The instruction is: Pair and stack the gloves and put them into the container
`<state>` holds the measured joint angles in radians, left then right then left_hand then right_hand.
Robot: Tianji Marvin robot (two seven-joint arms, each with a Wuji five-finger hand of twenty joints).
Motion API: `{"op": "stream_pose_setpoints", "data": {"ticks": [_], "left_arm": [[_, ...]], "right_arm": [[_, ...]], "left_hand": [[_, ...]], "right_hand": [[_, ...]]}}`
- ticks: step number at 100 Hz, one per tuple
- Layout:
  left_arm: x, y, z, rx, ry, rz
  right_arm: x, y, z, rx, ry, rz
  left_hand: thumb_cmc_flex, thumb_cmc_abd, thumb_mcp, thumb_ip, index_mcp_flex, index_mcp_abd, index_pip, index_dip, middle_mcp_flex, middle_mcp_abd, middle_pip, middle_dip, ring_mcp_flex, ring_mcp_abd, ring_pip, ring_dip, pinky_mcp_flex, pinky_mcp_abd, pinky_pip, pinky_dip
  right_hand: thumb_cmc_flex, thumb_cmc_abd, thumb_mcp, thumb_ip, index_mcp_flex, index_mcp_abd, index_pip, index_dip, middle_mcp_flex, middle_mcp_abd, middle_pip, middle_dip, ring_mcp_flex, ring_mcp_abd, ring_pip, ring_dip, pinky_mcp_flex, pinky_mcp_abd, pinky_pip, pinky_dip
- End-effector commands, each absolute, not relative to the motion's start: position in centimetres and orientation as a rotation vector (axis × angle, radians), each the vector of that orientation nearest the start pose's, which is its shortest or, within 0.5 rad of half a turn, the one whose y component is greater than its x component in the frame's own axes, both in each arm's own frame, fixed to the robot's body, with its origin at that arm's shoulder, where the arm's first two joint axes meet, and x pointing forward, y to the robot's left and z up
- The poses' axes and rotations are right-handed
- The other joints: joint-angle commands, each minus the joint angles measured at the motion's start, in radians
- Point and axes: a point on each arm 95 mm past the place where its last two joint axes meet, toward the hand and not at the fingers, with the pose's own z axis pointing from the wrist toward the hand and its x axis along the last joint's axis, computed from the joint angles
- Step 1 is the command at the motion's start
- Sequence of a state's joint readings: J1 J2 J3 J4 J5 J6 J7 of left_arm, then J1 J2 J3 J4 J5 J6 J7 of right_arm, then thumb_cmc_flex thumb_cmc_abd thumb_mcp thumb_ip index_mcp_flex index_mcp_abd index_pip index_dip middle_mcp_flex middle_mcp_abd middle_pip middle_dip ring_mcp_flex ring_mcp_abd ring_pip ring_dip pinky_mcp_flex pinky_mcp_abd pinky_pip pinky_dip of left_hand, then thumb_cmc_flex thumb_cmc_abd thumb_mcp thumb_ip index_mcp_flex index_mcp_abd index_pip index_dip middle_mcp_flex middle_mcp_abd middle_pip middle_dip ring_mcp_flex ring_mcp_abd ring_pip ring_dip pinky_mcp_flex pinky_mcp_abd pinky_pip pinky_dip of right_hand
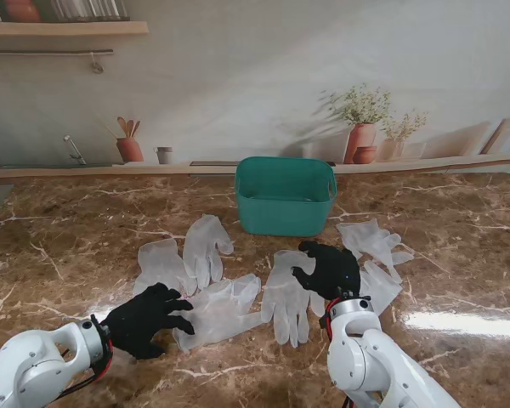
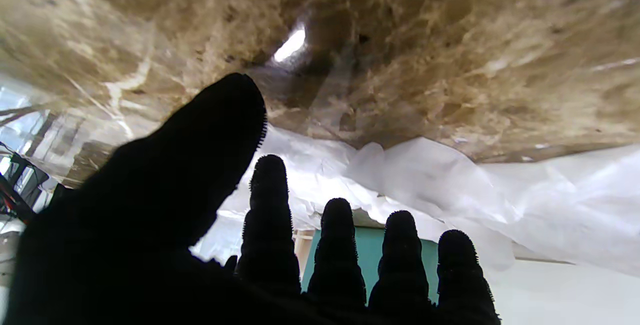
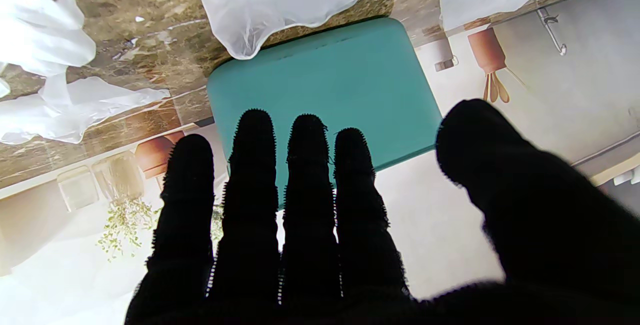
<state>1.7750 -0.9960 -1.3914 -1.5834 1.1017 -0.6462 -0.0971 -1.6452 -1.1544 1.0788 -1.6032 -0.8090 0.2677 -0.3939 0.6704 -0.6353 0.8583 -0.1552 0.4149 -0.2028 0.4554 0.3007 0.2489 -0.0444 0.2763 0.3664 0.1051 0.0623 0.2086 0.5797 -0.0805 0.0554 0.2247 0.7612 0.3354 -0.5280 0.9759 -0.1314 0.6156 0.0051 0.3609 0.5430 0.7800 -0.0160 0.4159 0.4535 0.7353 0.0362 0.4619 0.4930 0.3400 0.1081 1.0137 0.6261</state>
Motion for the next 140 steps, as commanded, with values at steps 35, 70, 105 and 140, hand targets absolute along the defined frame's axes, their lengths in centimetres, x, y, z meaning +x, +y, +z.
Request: {"op": "stream_pose_setpoints", "data": {"ticks": [35, 70, 105, 140], "left_arm": [[33.7, 2.6, -40.6, -0.910, 2.087, -1.594], [34.0, 1.3, -39.9, -1.119, 1.981, -1.708], [34.3, -1.1, -35.9, -1.352, 1.665, -1.900], [34.6, -3.2, -32.0, -1.389, 1.516, -2.041]], "right_arm": [[35.9, 3.4, -35.1, 1.431, 1.069, 1.558], [34.5, 3.6, -34.3, 1.359, 1.083, 1.631], [31.8, 5.4, -33.4, 1.268, 1.258, 1.792], [30.7, 7.5, -33.6, 1.352, 1.398, 1.865]], "left_hand": [[0.091, 0.044, -0.165, -0.042, 0.216, -0.132, 0.359, 0.191, 0.002, -0.038, 0.078, 0.033, -0.016, -0.043, 0.045, 0.036, -0.013, -0.040, 0.029, 0.132], [0.387, 0.515, -0.824, 0.045, 0.321, -0.061, 0.411, 0.366, 0.080, -0.042, 0.106, 0.051, -0.010, -0.070, 0.093, 0.040, -0.002, -0.074, 0.010, 0.096], [0.437, 0.544, -0.903, 0.062, 0.269, -0.046, 0.401, 0.578, 0.653, 0.008, 0.218, 0.205, 0.389, 0.070, 0.279, 0.186, -0.008, -0.019, 0.177, 0.279], [0.438, 0.524, -0.895, 0.066, 0.293, -0.018, 0.402, 0.562, 0.801, 0.036, 0.210, 0.233, 0.573, 0.140, 0.370, 0.277, 0.007, 0.054, 0.481, 0.221]], "right_hand": [[-0.053, 0.008, 0.005, 0.038, -0.022, -0.019, -0.017, -0.015, -0.007, -0.006, -0.016, -0.008, -0.016, -0.016, -0.008, -0.021, -0.001, -0.003, -0.006, -0.006], [-0.042, -0.004, 0.016, 0.038, 0.049, -0.045, 0.015, -0.009, 0.050, -0.008, -0.003, -0.001, 0.024, -0.015, 0.014, -0.010, 0.023, 0.002, 0.007, 0.003], [-0.009, -0.153, -0.050, 0.007, 0.058, -0.056, 0.010, -0.011, 0.045, -0.033, -0.039, 0.043, -0.051, -0.038, 0.055, 0.066, -0.047, -0.019, -0.009, 0.056], [-0.107, -0.234, -0.038, -0.027, -0.075, 0.016, -0.087, -0.016, -0.114, -0.019, -0.113, 0.047, -0.226, -0.049, -0.021, 0.066, -0.166, -0.039, -0.207, 0.121]]}}
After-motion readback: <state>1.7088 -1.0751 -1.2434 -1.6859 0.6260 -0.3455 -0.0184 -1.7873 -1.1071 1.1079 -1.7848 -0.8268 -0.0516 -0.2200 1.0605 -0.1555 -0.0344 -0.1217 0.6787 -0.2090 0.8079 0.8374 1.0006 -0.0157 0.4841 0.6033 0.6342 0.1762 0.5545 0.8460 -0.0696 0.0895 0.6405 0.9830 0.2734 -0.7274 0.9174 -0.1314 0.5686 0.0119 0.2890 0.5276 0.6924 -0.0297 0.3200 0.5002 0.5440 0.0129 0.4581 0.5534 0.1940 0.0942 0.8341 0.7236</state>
